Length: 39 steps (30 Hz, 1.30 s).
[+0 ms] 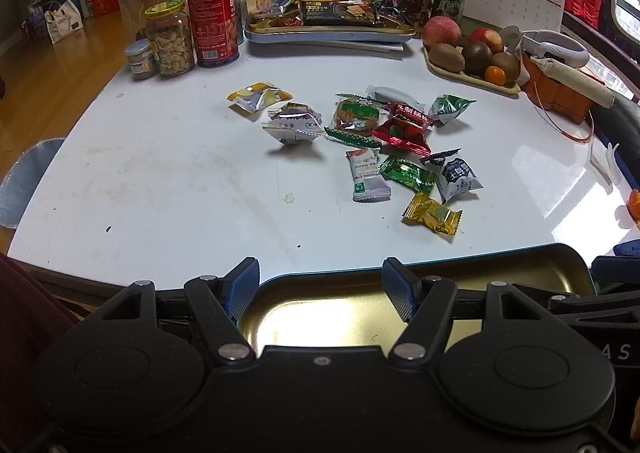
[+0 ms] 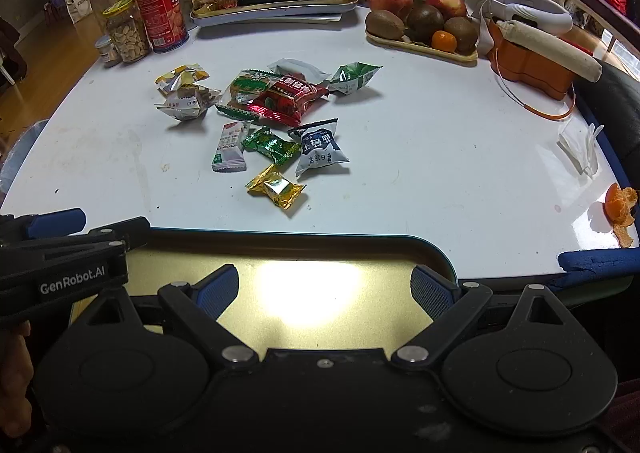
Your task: Organize snacks
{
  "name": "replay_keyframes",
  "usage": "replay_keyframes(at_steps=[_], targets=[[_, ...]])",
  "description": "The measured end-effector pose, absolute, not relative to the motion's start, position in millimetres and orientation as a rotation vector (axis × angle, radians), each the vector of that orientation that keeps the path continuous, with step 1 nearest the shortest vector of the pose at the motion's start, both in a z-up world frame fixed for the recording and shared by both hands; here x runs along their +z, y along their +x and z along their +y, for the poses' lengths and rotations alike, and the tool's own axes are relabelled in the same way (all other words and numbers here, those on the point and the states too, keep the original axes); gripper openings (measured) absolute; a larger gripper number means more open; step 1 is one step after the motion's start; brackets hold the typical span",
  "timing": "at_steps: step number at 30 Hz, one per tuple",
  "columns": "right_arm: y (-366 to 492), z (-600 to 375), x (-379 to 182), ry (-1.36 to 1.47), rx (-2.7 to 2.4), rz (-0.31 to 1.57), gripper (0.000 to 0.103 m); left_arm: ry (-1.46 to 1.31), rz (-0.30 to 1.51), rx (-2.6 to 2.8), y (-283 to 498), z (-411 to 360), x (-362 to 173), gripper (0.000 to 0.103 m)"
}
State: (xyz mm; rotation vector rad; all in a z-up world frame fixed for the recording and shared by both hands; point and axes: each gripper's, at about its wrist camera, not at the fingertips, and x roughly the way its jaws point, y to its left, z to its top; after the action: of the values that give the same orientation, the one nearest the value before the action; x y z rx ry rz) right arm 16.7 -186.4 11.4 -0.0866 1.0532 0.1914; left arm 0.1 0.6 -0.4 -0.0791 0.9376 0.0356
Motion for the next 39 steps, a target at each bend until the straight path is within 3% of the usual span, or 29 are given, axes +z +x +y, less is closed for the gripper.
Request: replay_keyframes(at_steps=[23,28,39], targets=[[20.1,-194.0,13.2,-0.009,0.206,1.051,0.098,-0.093,0.958,0.027,1.3,2.3,-2.7,0.069],[26.7,-199.2,19.7,0.03,0.224,1.033,0.094,-0.122,0.966,0.004,5.0,8.5,1.8,0.069],[61.3,-191.6,15.6,-0.085,0.243,1.056,0.093,-0.18,0.977,0.031,24.2,27.7,9.8,0.069]])
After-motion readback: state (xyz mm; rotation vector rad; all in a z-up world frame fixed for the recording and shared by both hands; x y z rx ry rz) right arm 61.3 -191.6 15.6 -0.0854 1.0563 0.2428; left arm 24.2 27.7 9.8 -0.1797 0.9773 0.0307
